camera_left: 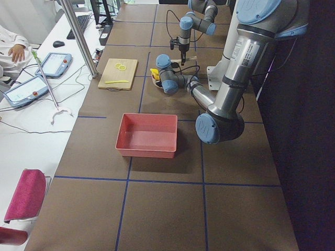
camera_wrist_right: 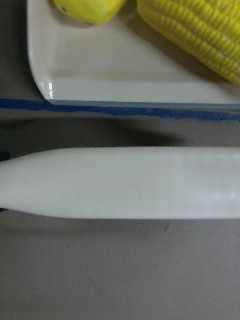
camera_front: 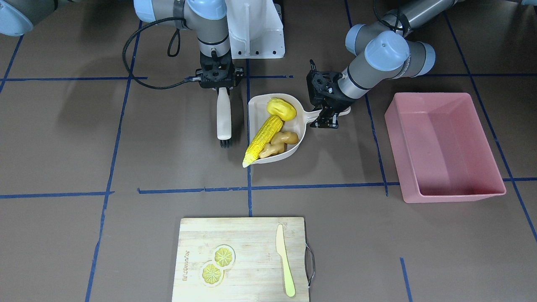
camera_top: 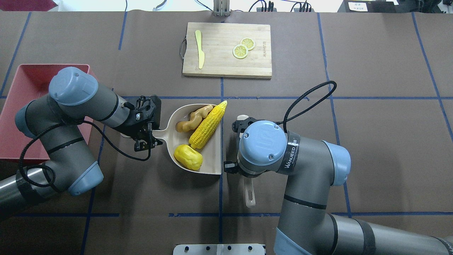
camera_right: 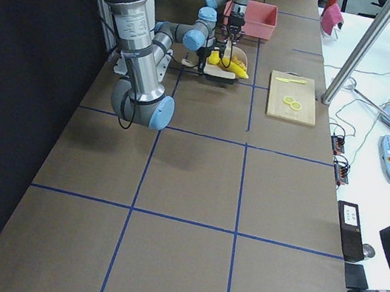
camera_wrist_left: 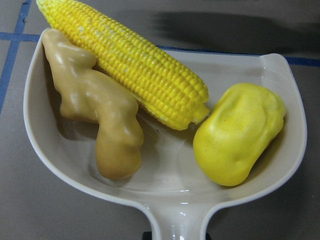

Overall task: Sweep and dump trash into bin
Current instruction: 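Lift the brush away from the dustpan with the right gripper, then carry the loaded dustpan with the left gripper over the pink bin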

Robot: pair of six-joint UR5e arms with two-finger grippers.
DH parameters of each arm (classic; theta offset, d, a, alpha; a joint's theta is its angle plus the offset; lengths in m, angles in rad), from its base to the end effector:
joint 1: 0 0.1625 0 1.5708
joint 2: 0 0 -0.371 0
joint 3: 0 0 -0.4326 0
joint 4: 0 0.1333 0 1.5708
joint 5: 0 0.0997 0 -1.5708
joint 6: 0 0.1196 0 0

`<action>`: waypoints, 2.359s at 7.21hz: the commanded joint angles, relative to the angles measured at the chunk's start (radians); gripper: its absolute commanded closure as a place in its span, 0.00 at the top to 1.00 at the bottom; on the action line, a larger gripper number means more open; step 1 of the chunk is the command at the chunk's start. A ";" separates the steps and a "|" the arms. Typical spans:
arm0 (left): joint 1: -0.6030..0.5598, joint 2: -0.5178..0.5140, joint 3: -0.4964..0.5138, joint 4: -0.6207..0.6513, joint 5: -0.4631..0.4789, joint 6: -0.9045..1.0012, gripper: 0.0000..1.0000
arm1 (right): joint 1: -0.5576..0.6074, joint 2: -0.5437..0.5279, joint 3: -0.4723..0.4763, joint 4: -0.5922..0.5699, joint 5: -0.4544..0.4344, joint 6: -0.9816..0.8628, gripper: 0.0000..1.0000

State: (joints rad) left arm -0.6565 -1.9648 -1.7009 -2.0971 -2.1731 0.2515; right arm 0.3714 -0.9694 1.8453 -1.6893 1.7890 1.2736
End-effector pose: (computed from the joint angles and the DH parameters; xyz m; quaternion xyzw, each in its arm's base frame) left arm 0.4765 -0.4499 0.2511 0.3693 0.3985 0.5790 0.6080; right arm -0.5570 -0.3322 0.1525 0.0250 -0.3804 -0.0060 0.9245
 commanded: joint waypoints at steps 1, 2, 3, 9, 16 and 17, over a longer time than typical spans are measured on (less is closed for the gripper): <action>-0.008 0.004 -0.035 -0.001 -0.001 -0.064 0.00 | 0.056 -0.012 -0.003 -0.003 0.003 -0.078 0.00; -0.015 0.020 -0.063 -0.001 -0.002 -0.066 0.00 | 0.061 -0.018 -0.005 -0.001 -0.002 -0.082 0.00; -0.041 0.064 -0.084 -0.030 -0.005 -0.063 0.00 | 0.063 -0.021 -0.005 0.000 0.000 -0.082 0.00; -0.360 0.190 -0.062 -0.158 -0.286 -0.051 0.00 | 0.058 -0.028 -0.008 0.002 -0.002 -0.082 0.00; -0.762 0.254 0.200 -0.164 -0.619 0.306 0.00 | 0.052 -0.028 -0.006 0.000 -0.014 -0.080 0.00; -0.797 0.254 0.214 -0.162 -0.610 0.317 0.00 | 0.049 -0.028 -0.006 0.000 -0.017 -0.080 0.00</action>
State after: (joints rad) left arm -1.4026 -1.7130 -1.5174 -2.2608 -2.7795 0.5312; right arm 0.4227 -0.9971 1.8392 -1.6889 1.7773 1.1934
